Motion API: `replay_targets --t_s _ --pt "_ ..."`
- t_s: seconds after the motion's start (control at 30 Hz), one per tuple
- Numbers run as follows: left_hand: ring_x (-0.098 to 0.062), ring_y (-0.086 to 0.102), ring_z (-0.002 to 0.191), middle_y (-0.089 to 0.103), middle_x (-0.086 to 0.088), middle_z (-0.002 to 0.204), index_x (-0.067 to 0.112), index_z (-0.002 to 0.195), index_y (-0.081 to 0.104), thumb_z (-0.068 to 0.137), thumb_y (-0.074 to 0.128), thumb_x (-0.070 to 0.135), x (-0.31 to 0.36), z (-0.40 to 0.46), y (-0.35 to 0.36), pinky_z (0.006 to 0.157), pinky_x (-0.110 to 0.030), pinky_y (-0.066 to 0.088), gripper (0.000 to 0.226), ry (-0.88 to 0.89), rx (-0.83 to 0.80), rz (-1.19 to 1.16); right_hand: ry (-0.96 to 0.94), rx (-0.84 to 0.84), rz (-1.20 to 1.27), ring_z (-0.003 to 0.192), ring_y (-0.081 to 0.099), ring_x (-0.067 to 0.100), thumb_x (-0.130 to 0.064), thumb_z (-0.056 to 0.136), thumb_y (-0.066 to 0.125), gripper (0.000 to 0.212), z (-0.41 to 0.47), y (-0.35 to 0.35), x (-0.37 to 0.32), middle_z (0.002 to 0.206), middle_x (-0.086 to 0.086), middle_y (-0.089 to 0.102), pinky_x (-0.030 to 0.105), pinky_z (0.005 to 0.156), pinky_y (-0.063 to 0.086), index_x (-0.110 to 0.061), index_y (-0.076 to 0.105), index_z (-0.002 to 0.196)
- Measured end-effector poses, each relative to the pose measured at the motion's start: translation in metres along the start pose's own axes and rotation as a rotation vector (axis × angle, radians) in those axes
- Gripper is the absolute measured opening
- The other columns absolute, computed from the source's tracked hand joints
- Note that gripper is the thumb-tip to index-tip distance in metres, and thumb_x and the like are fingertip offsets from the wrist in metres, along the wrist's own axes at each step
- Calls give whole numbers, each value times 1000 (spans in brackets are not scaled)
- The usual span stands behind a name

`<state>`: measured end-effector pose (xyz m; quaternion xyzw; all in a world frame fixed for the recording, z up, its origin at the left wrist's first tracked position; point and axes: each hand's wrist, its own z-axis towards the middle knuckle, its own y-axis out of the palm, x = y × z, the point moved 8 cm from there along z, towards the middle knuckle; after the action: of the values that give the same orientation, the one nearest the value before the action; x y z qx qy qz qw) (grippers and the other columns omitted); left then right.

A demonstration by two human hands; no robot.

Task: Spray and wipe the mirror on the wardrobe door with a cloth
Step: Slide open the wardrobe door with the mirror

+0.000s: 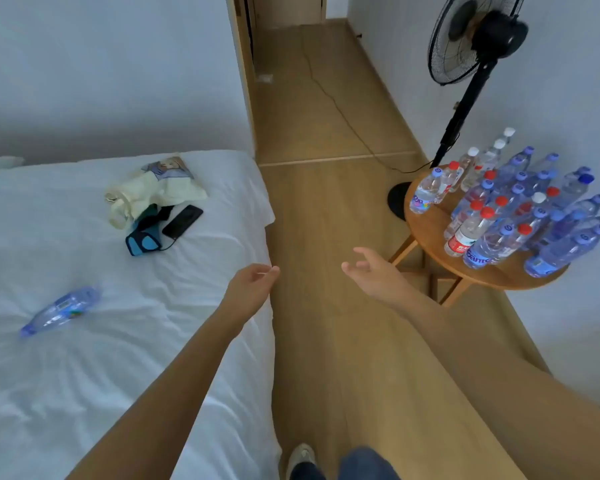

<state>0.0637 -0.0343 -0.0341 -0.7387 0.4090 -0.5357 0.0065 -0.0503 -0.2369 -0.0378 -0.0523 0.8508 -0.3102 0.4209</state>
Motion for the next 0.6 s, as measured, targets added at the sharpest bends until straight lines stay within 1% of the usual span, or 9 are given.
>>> replay_targets --t_s 0.2,0.27,0.33,0.43,0.53,0.6 --pt "-11 50 103 56 5 117 16 130 55 100 47 40 8 42 -4 86 -27 38 39 0 -22 0 28 -15 62 131 43 19 -46 98 48 60 37 -4 -5 146 4 42 30 97 36 -24 30 150" --pt "-11 50 103 55 6 116 17 130 54 100 46 40 19 63 -3 85 -27 38 39 -1 -15 8 28 -2 63 131 44 19 -46 98 48 59 59 -13 -8 146 4 43 28 94 35 -24 30 149" --pt "-11 50 103 54 7 115 17 131 54 100 47 39 32 88 -3 84 -27 38 39 -11 -6 -6 27 1 60 130 44 19 -48 97 48 59 85 -22 -12 145 4 43 29 95 36 -24 30 149" --pt "-10 50 100 53 7 114 18 130 54 99 48 40 55 133 1 83 -27 37 38 -24 1 -7 32 -31 79 131 43 18 -47 98 46 59 132 -37 -20 147 4 41 27 93 36 -24 28 150" --pt "-10 49 102 53 7 117 19 130 54 99 49 40 79 186 5 83 -27 36 37 -53 8 -19 37 -58 90 134 41 19 -45 99 46 59 186 -58 -31 150 5 38 29 98 35 -23 28 150" --pt "-11 50 103 54 6 119 19 130 53 99 49 40 99 222 8 84 -27 37 38 -71 17 -22 41 -81 75 133 42 19 -47 99 45 59 224 -74 -39 149 4 39 33 103 37 -24 28 150"
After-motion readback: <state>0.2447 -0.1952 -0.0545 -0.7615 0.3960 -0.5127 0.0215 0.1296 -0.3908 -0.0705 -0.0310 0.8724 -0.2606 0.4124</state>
